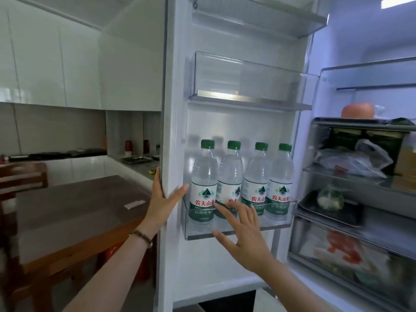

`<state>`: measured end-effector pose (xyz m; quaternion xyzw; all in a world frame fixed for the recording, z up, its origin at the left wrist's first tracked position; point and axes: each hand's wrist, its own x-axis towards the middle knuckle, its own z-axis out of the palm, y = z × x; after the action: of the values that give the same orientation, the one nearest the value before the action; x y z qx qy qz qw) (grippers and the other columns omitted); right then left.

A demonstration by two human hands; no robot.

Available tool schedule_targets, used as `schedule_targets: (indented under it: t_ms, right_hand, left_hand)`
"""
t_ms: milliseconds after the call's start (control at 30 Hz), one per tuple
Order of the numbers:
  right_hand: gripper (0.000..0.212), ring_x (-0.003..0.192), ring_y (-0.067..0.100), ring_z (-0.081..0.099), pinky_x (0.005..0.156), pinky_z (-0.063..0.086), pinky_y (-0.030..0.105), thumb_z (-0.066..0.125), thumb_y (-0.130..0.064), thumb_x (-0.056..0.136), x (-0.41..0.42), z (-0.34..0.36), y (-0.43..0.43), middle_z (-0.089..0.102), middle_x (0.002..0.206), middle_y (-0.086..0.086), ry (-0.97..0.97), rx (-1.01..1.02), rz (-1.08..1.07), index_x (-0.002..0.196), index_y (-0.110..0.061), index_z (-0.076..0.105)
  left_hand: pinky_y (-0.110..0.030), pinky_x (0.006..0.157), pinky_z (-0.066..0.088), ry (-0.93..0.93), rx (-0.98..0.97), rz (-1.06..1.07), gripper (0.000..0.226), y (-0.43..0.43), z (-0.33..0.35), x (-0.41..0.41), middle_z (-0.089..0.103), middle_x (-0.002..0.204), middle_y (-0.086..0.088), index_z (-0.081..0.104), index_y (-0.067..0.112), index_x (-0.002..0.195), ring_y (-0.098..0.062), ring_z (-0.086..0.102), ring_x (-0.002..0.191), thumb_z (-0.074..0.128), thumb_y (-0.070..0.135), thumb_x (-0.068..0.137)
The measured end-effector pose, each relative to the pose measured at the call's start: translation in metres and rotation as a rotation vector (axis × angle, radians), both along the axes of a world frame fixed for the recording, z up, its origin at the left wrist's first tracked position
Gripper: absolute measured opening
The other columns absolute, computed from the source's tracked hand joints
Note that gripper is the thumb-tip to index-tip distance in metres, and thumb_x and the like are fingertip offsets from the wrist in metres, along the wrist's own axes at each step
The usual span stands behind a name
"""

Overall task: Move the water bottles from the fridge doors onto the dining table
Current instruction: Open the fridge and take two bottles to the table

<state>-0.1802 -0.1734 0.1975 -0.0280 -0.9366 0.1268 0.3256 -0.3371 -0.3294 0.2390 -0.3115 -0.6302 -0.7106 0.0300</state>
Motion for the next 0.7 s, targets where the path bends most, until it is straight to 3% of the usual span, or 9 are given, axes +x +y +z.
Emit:
schedule_targets:
  t_ms: [167, 300, 367, 433, 467, 533, 633, 700]
  right_hand:
    - [0.058, 0.132, 0.004, 0.020, 0.118, 0.013, 0.047, 0.028, -0.070, 0.086, -0.021, -0.003, -0.004, 0.038, 0.131, -0.011, 0.134, 0.003, -0.026, 0.137, -0.045, 0.035]
    - [0.053, 0.128, 0.002, 0.023, 0.110, 0.030, 0.043, 0.032, -0.070, 0.084, -0.021, 0.001, -0.003, 0.032, 0.128, -0.018, 0.156, -0.076, 0.025, 0.132, -0.049, 0.037]
    - [0.048, 0.128, 0.002, 0.028, 0.104, 0.038, 0.029, 0.041, -0.068, 0.082, -0.019, 0.012, -0.001, 0.027, 0.129, -0.020, 0.201, -0.197, 0.106, 0.127, -0.053, 0.034]
    - [0.050, 0.131, 0.000, 0.027, 0.104, 0.029, 0.010, 0.050, -0.058, 0.083, -0.020, 0.028, 0.003, 0.025, 0.135, -0.018, 0.321, -0.328, 0.164, 0.128, -0.052, 0.030]
    - [0.053, 0.134, 0.000, 0.025, 0.105, 0.024, 0.006, 0.052, -0.052, 0.086, -0.021, 0.038, 0.006, 0.024, 0.140, -0.016, 0.360, -0.411, 0.194, 0.132, -0.047, 0.028]
    - [0.062, 0.138, 0.000, 0.023, 0.111, 0.021, 0.013, 0.052, -0.048, 0.087, -0.025, 0.059, 0.011, 0.022, 0.148, -0.013, 0.363, -0.617, 0.286, 0.141, -0.037, 0.022]
    - [0.071, 0.136, -0.006, 0.021, 0.112, 0.021, 0.023, 0.049, -0.049, 0.082, -0.035, 0.085, 0.019, 0.022, 0.148, -0.023, 0.304, -0.791, 0.391, 0.144, -0.038, 0.018]
    - [0.067, 0.133, -0.009, 0.020, 0.109, 0.020, 0.021, 0.045, -0.051, 0.085, -0.043, 0.096, 0.026, 0.022, 0.144, -0.027, 0.270, -0.801, 0.418, 0.144, -0.038, 0.017]
  left_hand:
    - [-0.032, 0.103, 0.031, 0.008, -0.017, 0.011, 0.101, 0.000, 0.000, -0.015, 0.024, 0.154, 0.006, 0.010, 0.037, 0.147, -0.011, 0.034, 0.132, 0.068, 0.051, 0.065]
    - [-0.035, 0.111, 0.023, 0.072, -0.009, 0.188, 0.103, 0.004, -0.001, -0.006, 0.012, 0.157, 0.008, 0.006, 0.036, 0.147, -0.011, 0.017, 0.142, 0.068, 0.055, 0.068]
    - [-0.025, 0.113, 0.016, 0.301, 0.061, 0.382, 0.097, 0.007, 0.006, 0.010, 0.007, 0.157, 0.009, 0.006, 0.032, 0.148, -0.002, 0.010, 0.141, 0.064, 0.057, 0.075]
    - [-0.014, 0.113, 0.013, 0.599, 0.108, 0.434, 0.084, 0.014, 0.022, 0.028, 0.010, 0.156, 0.007, 0.010, 0.027, 0.147, -0.002, 0.010, 0.143, 0.054, 0.055, 0.082]
    - [-0.014, 0.114, 0.013, 0.714, 0.087, 0.406, 0.079, 0.018, 0.031, 0.036, 0.010, 0.156, 0.011, 0.011, 0.026, 0.147, -0.005, 0.011, 0.144, 0.050, 0.054, 0.085]
    - [-0.013, 0.114, 0.012, 0.804, -0.002, 0.317, 0.073, 0.031, 0.046, 0.049, 0.005, 0.154, 0.025, 0.008, 0.033, 0.147, -0.004, 0.010, 0.144, 0.046, 0.051, 0.087]
    - [-0.012, 0.110, 0.016, 0.564, -0.059, 0.213, 0.067, 0.051, 0.055, 0.055, 0.008, 0.153, 0.024, 0.004, 0.048, 0.140, 0.006, 0.011, 0.139, 0.041, 0.060, 0.086]
    - [-0.019, 0.104, 0.023, 0.330, -0.060, 0.195, 0.063, 0.060, 0.055, 0.051, 0.021, 0.149, 0.018, 0.013, 0.043, 0.141, 0.004, 0.022, 0.132, 0.037, 0.062, 0.086]
